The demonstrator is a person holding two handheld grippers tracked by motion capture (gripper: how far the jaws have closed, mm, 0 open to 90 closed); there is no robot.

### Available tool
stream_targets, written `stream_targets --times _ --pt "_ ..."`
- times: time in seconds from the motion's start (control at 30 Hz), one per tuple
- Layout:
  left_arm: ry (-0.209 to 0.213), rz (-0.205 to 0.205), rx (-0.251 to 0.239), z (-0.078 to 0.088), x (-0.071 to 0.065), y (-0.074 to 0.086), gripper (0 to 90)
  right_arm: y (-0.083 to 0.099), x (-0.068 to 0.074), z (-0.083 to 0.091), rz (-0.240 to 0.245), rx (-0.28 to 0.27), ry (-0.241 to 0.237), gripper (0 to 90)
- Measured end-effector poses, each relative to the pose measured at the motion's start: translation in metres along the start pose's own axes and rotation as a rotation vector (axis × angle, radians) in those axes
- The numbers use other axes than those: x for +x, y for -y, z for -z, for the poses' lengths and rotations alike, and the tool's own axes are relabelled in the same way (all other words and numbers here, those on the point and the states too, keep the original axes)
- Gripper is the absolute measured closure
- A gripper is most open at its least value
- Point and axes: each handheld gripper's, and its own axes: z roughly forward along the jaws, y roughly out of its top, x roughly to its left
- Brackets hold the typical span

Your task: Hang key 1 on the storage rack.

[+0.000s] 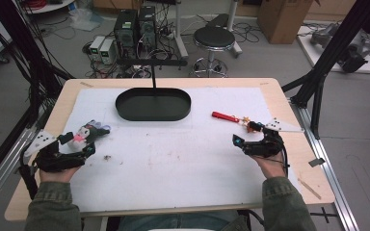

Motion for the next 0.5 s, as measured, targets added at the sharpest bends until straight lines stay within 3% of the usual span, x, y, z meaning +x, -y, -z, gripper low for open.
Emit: stream_targets --times 0.5 --pt "0.002 0.0 0.004 -0.002 0.0 0.0 3.1 -0.028 -0.019 -0.024 0.037 0.097 0.014 0.5"
